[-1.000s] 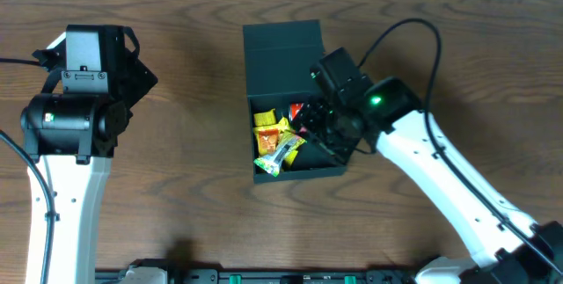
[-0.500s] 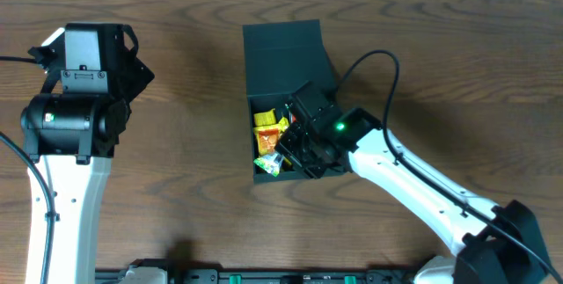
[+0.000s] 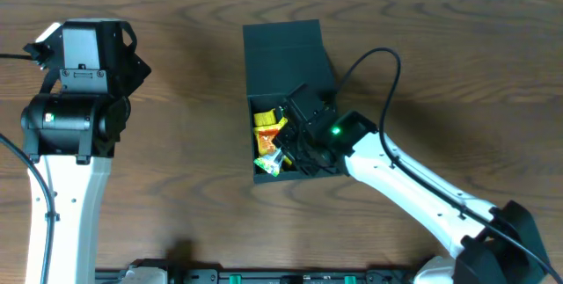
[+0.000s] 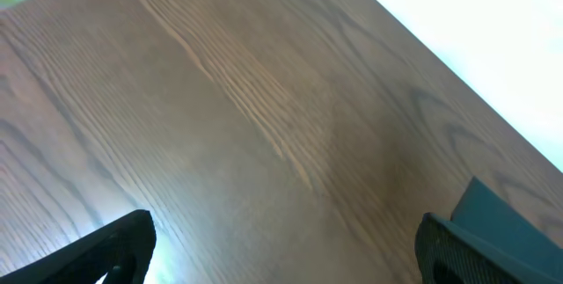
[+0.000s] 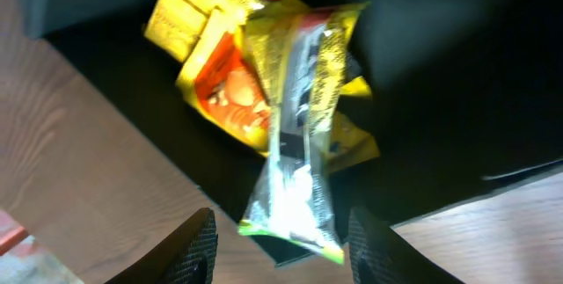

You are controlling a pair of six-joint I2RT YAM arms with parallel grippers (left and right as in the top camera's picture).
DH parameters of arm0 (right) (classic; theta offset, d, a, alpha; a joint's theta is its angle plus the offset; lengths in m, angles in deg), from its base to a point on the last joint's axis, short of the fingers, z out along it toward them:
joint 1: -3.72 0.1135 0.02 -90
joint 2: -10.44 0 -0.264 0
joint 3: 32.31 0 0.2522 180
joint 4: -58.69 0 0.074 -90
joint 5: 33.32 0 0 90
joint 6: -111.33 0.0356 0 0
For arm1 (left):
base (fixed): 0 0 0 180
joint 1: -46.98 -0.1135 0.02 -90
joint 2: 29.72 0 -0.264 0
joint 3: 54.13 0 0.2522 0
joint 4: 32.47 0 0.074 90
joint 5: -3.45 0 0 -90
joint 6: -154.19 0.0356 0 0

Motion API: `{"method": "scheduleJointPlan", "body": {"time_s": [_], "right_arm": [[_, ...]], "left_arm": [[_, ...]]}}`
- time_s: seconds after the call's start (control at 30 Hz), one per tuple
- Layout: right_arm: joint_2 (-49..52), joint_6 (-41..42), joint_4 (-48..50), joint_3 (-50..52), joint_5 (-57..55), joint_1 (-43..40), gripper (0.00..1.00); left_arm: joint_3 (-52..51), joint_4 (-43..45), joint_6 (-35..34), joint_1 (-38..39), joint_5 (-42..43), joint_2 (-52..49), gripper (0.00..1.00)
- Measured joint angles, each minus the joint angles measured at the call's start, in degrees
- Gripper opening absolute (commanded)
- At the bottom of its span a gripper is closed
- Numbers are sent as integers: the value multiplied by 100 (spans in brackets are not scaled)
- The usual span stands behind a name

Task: Pack container

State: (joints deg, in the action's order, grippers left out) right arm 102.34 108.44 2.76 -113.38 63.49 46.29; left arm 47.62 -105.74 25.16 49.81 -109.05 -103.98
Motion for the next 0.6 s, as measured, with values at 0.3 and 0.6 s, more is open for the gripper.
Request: {"method": "scheduleJointPlan", "body": {"time_s": [0.3, 0.6], "right_arm": [[157, 149, 4, 0, -245, 203, 45], [479, 2, 306, 4, -330, 251, 11]], "left_arm": [[0, 33, 2, 0, -63, 0, 95], [0, 42, 2, 0, -63, 0, 95]]}}
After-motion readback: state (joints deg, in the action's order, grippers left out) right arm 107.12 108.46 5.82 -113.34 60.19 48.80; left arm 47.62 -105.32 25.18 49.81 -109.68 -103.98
